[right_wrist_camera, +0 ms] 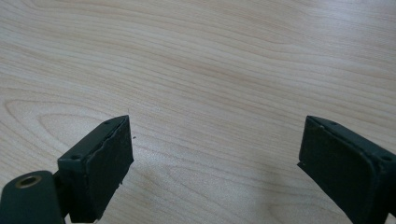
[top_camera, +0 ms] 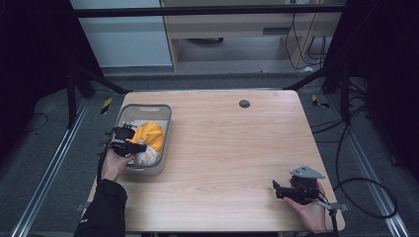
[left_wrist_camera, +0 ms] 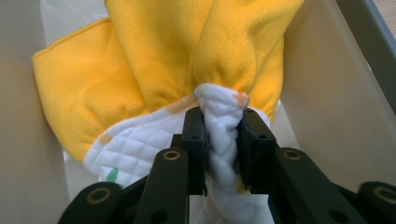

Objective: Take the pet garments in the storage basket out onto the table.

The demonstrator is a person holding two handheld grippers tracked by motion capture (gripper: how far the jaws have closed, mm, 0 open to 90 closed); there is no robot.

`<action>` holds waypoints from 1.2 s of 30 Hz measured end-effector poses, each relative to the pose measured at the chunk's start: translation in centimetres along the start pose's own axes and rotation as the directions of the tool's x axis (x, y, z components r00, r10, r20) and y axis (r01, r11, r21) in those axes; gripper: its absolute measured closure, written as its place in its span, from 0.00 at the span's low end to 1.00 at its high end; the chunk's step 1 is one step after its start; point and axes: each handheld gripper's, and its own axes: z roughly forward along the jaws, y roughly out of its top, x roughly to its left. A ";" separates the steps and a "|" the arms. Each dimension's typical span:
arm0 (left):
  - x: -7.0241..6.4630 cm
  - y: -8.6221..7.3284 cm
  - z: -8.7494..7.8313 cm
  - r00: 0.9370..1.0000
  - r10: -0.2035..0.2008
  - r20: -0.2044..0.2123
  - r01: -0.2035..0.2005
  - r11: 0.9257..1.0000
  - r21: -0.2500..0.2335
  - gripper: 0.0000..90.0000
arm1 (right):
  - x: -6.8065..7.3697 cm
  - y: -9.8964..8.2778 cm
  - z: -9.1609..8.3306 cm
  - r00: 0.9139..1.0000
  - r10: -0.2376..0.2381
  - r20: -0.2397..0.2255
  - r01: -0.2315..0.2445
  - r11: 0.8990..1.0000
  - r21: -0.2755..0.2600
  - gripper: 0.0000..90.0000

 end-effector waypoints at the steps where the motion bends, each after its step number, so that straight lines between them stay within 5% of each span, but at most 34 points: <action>1: -0.1 0.0 0.0 1.000 0.000 -0.006 0.000 1.000 -0.005 0.85 | 0.0 0.0 0.0 1.000 -0.003 0.003 0.003 1.000 0.000 0.11; 21: 0.6 0.1 -4.1 1.000 -0.018 0.002 0.018 0.991 -0.132 0.89 | 0.0 0.0 0.1 1.000 -0.007 0.002 0.007 1.000 0.003 0.11; 36: 0.1 0.4 -7.2 1.000 0.016 0.004 -0.015 0.980 -0.200 0.89 | 0.0 0.0 0.0 1.000 -0.005 0.000 0.005 1.000 0.000 0.11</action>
